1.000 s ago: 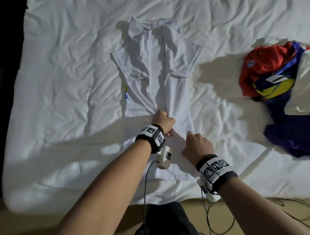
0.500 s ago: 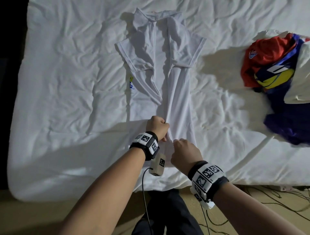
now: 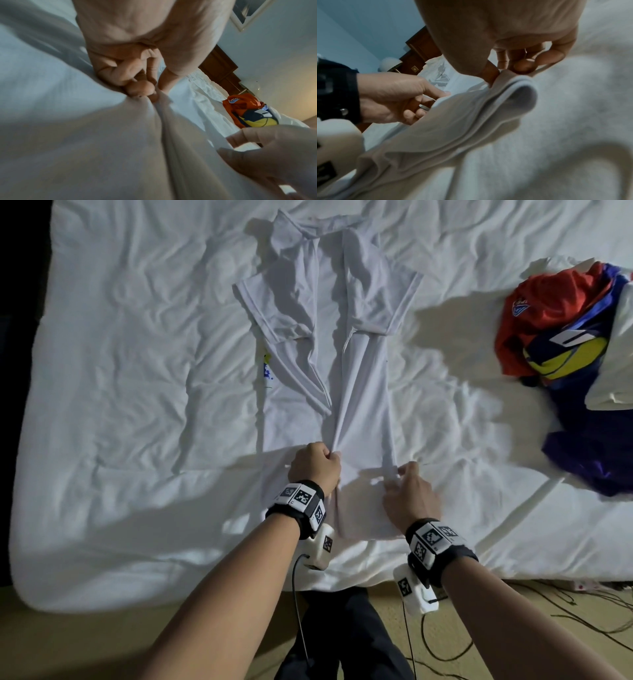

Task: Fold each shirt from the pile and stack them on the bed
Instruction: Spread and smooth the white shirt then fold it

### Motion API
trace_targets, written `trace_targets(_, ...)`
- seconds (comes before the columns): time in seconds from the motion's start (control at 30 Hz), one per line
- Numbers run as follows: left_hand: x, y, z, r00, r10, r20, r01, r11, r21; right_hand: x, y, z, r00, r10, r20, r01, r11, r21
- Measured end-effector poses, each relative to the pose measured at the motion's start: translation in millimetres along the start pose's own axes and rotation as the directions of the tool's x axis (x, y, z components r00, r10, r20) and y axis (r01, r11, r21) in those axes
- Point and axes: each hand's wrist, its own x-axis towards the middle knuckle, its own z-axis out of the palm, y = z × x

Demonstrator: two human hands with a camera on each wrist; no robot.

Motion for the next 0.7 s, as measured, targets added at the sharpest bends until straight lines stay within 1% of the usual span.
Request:
trace_targets(0.03, -0.3, -0.4, -0.9, 1.000, -0.005, -0.003, 0.005, 1.000, 0.016, -0.4, -0.8, -0.3, 1.000, -0.008, -0.013, 0.008, 0.999, -0.031)
trace_targets(0.1, 1.6, 1.7, -1.3, 1.000, 0.008, -0.020, -0.007, 0.999, 0.039, 0.4, -6.3, 0.6, 0.993, -0.075, -0.094, 0.067, 0.995, -0.079)
trace_targets(0.13, 4.2, 4.6, -1.2, 0.999, 0.025, -0.033, -0.024, 0.999, 0.048, 2.4, -9.7, 1.4, 0.981, -0.138, -0.137, 0.126, 0.988, -0.092)
trace_targets(0.17, 7.3, 8.7, -1.2, 0.998, 0.043, -0.041, -0.040, 0.998, 0.054, 5.1, -14.4, 2.1, 0.964, -0.220, -0.152, 0.204, 0.973, -0.112)
trace_targets(0.2, 11.6, 13.1, -1.1, 0.996, 0.070, -0.051, -0.067, 0.996, 0.064, 9.7, -19.3, 4.1, 0.941, -0.309, -0.136, 0.289, 0.946, -0.147)
trace_targets(0.27, 21.7, 24.2, -0.1, 0.989, 0.133, -0.058, -0.127, 0.987, 0.098, 24.1, -29.4, 6.5, 0.880, -0.470, -0.060, 0.448, 0.866, -0.222)
trace_targets(0.33, 32.9, 35.6, 0.6, 0.984, 0.173, -0.054, -0.162, 0.974, 0.156, 43.4, -33.5, 10.0, 0.820, -0.572, 0.023, 0.552, 0.779, -0.299)
trace_targets(0.37, 38.2, 39.9, 0.2, 0.983, 0.172, -0.058, -0.158, 0.968, 0.193, 52.7, -32.2, 11.5, 0.808, -0.585, 0.066, 0.572, 0.754, -0.323)
trace_targets(0.4, 43.3, 42.4, -0.2, 0.984, 0.160, -0.074, -0.140, 0.965, 0.221, 61.6, -28.1, 13.9, 0.814, -0.571, 0.104, 0.570, 0.752, -0.330)
trace_targets(0.47, 51.0, 43.1, -3.1, 0.972, 0.172, -0.157, -0.131, 0.961, 0.242, 73.2, -20.4, 16.1, 0.851, -0.510, 0.123, 0.520, 0.787, -0.331)
trace_targets(0.5, 53.5, 42.6, -4.3, 0.949, 0.228, -0.219, -0.168, 0.950, 0.261, 75.3, -19.1, 16.2, 0.870, -0.483, 0.095, 0.484, 0.804, -0.344)
trace_targets(0.53, 56.7, 42.6, -3.5, 0.909, 0.320, -0.267, -0.233, 0.921, 0.311, 77.3, -20.2, 16.2, 0.880, -0.472, 0.052, 0.458, 0.815, -0.356)
trace_targets(0.57, 61.0, 44.3, -1.5, 0.856, 0.435, -0.278, -0.319, 0.869, 0.378, 79.6, -24.2, 15.0, 0.876, -0.483, 0.008, 0.453, 0.816, -0.359)
trace_targets(0.6, 66.3, 47.8, 1.7, 0.811, 0.536, -0.233, -0.403, 0.801, 0.443, 82.8, -29.9, 12.8, 0.856, -0.516, -0.027, 0.473, 0.805, -0.358)
trace_targets(0.63, 71.6, 54.3, 3.9, 0.782, 0.607, -0.144, -0.476, 0.730, 0.491, 88.0, -35.8, 10.4, 0.828, -0.560, -0.042, 0.509, 0.780, -0.364)
trace_targets(0.67, 77.9, 61.0, 5.1, 0.753, 0.657, -0.038, -0.543, 0.652, 0.530, 94.2, -40.4, 8.2, 0.801, -0.598, -0.033, 0.545, 0.750, -0.375)
trace_targets(0.7, 85.5, 65.4, 6.0, 0.733, 0.676, 0.069, -0.584, 0.574, 0.574, 101.3, -43.9, 5.5, 0.786, -0.618, -0.003, 0.570, 0.727, -0.384)
